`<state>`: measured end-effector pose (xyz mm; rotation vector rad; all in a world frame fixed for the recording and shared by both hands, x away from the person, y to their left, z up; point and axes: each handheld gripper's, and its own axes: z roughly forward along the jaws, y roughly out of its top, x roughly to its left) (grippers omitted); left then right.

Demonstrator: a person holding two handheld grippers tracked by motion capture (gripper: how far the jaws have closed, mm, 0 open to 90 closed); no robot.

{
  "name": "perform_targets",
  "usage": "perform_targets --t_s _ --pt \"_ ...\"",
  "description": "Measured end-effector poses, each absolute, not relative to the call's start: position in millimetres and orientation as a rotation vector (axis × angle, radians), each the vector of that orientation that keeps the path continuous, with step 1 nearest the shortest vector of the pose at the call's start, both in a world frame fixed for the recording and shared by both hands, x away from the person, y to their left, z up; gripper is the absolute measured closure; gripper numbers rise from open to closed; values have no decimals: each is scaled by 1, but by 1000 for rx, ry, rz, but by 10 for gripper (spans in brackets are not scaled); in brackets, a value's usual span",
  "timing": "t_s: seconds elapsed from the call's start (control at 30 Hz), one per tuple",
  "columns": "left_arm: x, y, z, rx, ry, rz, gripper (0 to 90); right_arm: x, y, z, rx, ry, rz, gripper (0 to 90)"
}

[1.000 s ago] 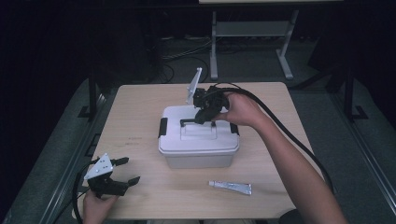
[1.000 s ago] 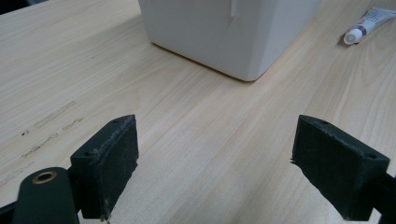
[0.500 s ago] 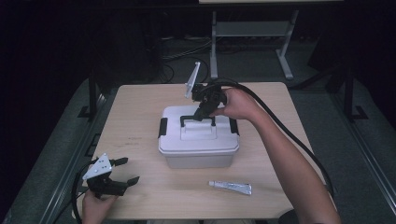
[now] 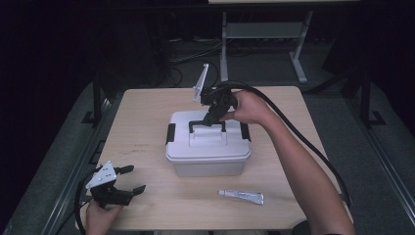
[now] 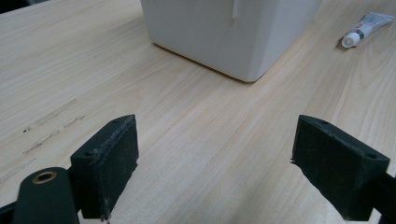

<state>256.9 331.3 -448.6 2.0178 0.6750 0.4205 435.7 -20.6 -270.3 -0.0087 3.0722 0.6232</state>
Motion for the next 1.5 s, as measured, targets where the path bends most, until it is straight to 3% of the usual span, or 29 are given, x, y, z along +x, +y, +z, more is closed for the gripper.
perform_targets --t_s 0.9,1.5 --pt "256 331 -449 2019 680 411 138 429 -49 -233 30 3002 664 844" --pt "257 329 -449 2016 678 408 138 411 -133 -215 224 2946 678 844"
